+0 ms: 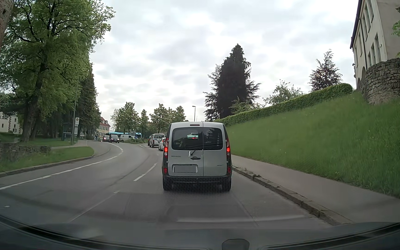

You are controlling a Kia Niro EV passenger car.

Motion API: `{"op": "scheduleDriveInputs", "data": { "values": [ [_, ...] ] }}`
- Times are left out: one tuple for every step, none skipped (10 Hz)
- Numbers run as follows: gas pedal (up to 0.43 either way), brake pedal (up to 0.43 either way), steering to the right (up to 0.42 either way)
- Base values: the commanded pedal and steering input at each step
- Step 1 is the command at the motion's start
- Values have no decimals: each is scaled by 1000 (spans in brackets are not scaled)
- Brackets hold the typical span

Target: Follow the waypoints while adhering to traffic rules and regulations

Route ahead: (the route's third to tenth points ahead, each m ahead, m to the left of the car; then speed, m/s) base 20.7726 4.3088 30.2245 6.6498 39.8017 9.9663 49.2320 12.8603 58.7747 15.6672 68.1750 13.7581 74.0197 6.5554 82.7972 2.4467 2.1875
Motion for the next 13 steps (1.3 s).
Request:
{"op": "scheduleDriveInputs", "data": {
  "values": [
    [39,0,-55],
    [39,0,-54],
    [8,0,-55],
    [0,0,-55],
    [0,0,-55],
    [0,0,-55],
    [0,0,-55],
    [0,6,-54],
    [0,24,-54],
    [0,43,-53],
    [0,61,-51],
    [0,79,-49],
    [0,116,-47]
  ]
}}
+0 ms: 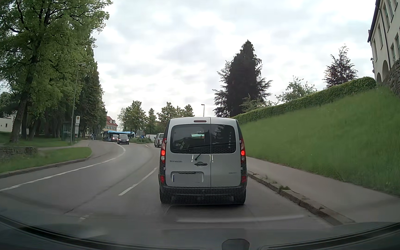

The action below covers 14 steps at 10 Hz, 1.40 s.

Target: Follow the waypoints while adhering to traffic rules and regulations

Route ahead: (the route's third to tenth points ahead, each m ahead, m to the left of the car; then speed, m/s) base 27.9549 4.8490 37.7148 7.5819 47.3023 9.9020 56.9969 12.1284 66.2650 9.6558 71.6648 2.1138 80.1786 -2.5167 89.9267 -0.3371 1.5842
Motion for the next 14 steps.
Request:
{"op": "scheduleDriveInputs", "data": {
  "values": [
    [0,140,-45],
    [0,159,-44],
    [0,183,-43],
    [0,201,-41],
    [0,201,-41],
    [0,201,-41],
    [0,201,-41],
    [0,201,-41],
    [0,201,-41],
    [0,201,-41],
    [0,201,-41],
    [0,201,-41],
    [0,201,-41],
    [0,201,-41]
  ]
}}
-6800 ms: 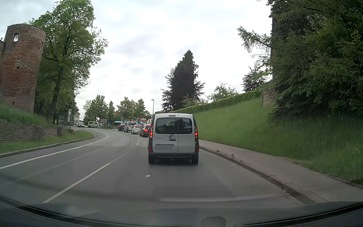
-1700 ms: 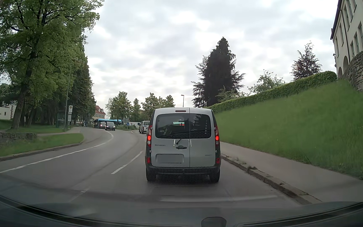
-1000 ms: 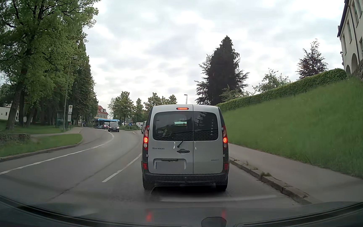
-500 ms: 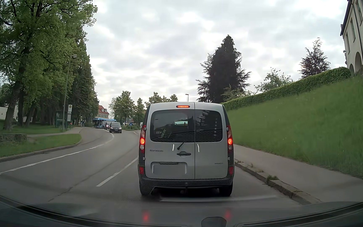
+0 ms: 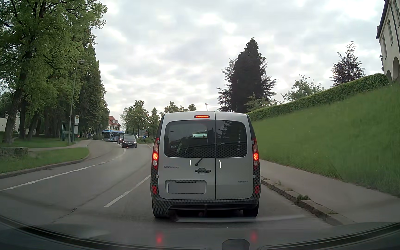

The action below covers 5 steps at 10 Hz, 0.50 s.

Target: Follow the waypoints while adhering to traffic rules and regulations

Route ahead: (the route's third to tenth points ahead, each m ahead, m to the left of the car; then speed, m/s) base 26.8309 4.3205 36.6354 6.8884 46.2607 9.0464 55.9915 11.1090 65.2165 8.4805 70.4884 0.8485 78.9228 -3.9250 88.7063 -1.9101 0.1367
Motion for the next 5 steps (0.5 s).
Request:
{"op": "scheduleDriveInputs", "data": {
  "values": [
    [0,201,-41],
    [0,201,-41],
    [0,201,-41],
    [0,201,-41],
    [0,207,-41]
  ]
}}
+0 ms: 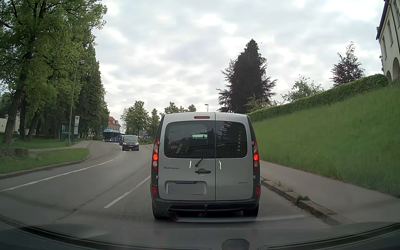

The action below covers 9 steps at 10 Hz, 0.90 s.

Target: Follow the waypoints while adhering to traffic rules and regulations

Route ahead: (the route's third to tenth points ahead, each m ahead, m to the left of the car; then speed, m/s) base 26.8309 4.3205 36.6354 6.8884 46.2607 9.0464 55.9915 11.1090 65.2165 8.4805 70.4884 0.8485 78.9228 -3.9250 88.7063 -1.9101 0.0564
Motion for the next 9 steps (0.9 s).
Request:
{"op": "scheduleDriveInputs", "data": {
  "values": [
    [0,207,-41],
    [0,207,-41],
    [0,201,-41],
    [0,207,-41],
    [0,207,-41],
    [0,207,-41],
    [0,207,-41],
    [0,207,-41],
    [0,207,-41]
  ]
}}
